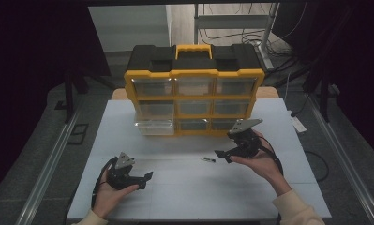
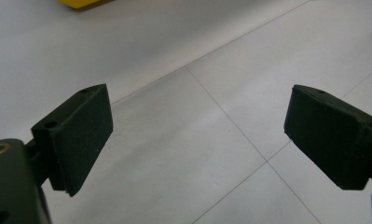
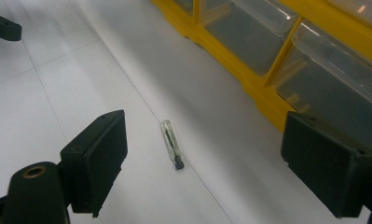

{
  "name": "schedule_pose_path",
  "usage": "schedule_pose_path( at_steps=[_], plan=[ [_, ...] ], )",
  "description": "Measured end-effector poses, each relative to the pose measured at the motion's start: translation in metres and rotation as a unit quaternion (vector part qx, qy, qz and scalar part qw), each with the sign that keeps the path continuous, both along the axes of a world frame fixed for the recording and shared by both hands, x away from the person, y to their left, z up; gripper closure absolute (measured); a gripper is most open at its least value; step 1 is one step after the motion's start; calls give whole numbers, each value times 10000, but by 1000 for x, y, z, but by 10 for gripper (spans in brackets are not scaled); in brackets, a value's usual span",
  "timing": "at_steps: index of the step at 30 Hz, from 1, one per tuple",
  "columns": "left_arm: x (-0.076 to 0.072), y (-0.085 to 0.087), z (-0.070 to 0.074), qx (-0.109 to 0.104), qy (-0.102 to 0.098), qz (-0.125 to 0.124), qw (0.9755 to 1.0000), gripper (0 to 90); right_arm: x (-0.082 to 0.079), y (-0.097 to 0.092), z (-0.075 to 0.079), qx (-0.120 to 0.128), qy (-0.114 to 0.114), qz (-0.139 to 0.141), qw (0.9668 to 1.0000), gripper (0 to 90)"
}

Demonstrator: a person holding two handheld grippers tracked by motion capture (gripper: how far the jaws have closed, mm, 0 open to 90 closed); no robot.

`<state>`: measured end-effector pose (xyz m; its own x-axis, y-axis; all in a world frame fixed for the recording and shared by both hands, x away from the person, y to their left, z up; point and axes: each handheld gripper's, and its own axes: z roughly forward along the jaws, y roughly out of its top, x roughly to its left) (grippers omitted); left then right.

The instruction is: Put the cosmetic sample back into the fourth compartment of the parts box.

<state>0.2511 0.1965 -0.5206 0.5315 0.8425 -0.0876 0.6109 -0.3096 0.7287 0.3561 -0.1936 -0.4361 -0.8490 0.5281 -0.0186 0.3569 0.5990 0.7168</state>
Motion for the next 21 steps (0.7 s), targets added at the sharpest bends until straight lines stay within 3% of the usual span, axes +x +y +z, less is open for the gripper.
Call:
schedule_pose_path(
  at_steps=[12,21],
  plan=[
    [1,-1,0,12,0,-20,10000,87,7,17,-9,-346,211,135,9991,159],
    [1,-2,-1,22,17,-43,10000,87,17,32,-27,-711,544,246,9957,163]
  ],
)
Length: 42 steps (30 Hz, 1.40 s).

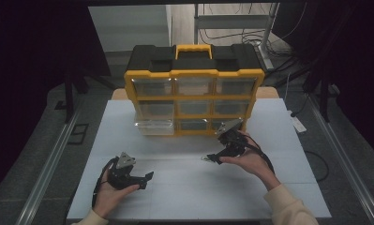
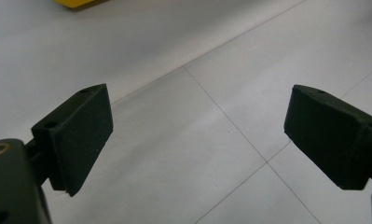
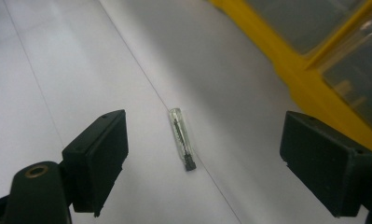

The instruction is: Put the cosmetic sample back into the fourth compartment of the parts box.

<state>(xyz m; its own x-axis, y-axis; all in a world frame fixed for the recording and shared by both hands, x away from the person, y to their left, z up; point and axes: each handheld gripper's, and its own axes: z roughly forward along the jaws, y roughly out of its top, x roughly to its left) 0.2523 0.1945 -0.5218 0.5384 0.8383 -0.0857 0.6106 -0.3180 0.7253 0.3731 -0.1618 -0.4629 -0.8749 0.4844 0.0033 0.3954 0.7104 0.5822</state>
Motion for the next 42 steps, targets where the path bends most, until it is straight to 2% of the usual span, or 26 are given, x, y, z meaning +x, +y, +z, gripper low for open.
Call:
schedule_pose_path(
  at_steps=[11,12,22,31,35,36,39,42],
  plan=[
    [0,0,0,16,-11,-14,10000,87,7,19,-22,-404,204,276,9986,182],
    [0,0,0,16,-13,-13,10000,87,7,21,-26,-465,276,293,9981,191],
    [0,0,0,8,-5,-7,10000,87,12,29,-39,-699,311,421,9962,246],
    [0,1,1,6,-16,-5,10000,87,14,32,-44,-849,428,568,9939,362],
    [0,1,1,15,-21,-11,10000,87,14,32,-44,-865,403,574,9938,398],
    [0,1,1,14,-20,-12,10000,88,13,32,-44,-894,343,606,9936,440],
    [0,1,0,15,-16,-11,10000,88,13,32,-44,-938,306,641,9931,472],
    [0,1,0,16,-18,-14,10000,87,12,32,-42,-951,313,695,9925,584]
  ],
)
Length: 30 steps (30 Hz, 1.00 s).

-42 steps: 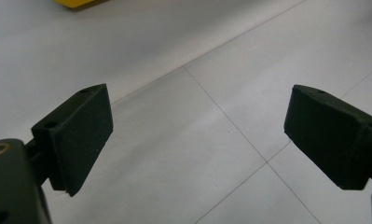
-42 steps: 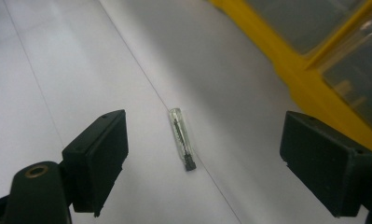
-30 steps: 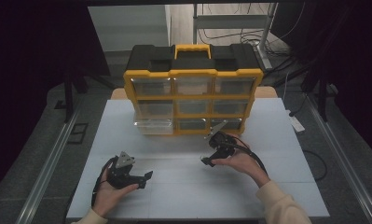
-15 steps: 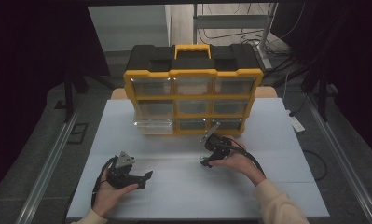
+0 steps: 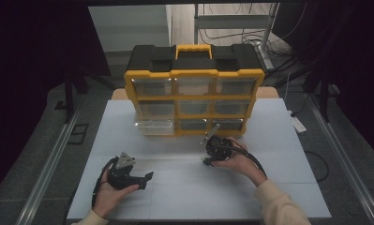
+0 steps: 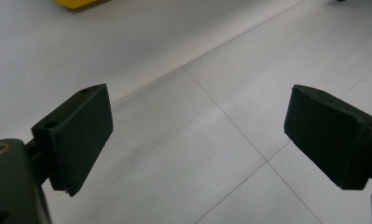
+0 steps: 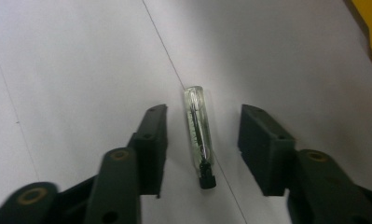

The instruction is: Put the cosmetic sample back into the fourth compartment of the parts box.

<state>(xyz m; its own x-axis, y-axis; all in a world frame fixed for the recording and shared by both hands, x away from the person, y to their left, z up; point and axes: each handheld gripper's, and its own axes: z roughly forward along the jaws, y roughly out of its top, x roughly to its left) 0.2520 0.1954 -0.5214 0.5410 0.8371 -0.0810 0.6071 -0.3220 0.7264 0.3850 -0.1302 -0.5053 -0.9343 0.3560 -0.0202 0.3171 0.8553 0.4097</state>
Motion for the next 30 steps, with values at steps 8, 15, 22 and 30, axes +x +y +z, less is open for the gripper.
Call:
schedule_pose_path(
  at_steps=[8,15,22,30],
  plan=[
    [0,0,0,6,-1,-7,10000,88,-1,-1,1,-2,23,226,9997,812],
    [0,0,0,5,-5,-13,10000,88,-4,0,2,-29,-133,343,9993,819],
    [-1,-1,1,-27,2,-51,10000,88,-12,-11,28,555,-256,146,9980,819],
    [0,0,1,-113,-8,-86,9999,88,-23,-21,59,1067,-434,-13,9933,819]
  ],
)
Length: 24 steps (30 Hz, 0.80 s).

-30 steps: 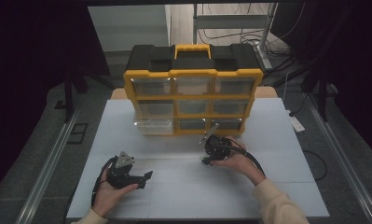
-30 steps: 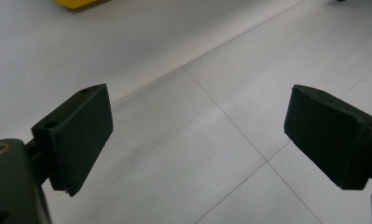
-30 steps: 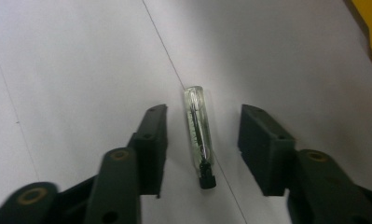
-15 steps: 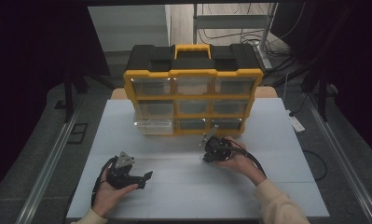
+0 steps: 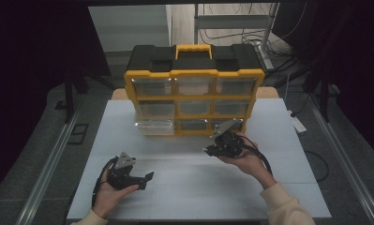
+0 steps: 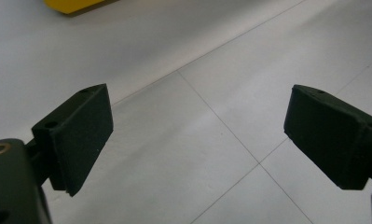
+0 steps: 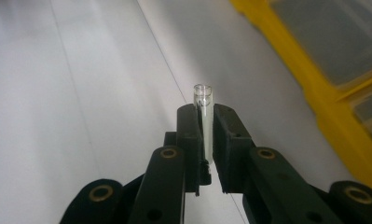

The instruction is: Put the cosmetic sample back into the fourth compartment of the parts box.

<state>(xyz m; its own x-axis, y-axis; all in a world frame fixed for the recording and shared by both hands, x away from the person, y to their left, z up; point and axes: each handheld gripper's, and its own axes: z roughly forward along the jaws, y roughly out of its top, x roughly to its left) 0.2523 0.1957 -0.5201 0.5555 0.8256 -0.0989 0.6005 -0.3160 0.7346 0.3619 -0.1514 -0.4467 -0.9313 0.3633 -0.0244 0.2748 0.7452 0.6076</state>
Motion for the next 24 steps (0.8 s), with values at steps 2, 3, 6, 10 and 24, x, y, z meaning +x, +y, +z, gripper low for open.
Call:
schedule_pose_path(
  at_steps=[2,3,6,10,24],
  plan=[
    [1,-1,0,19,-7,-9,10000,88,-3,-1,7,95,-11,-6,10000,819],
    [1,-2,0,26,-9,-10,10000,88,-5,-2,10,94,-15,-21,10000,819],
    [1,-3,-1,30,11,-8,10000,88,-8,-4,17,159,-47,-14,9999,819],
    [-1,-1,1,25,-19,7,10000,88,-8,-6,23,246,-56,-42,9997,819],
    [-3,4,3,-96,-50,92,9999,89,-6,-10,55,542,-140,-97,9984,819]
  ],
)
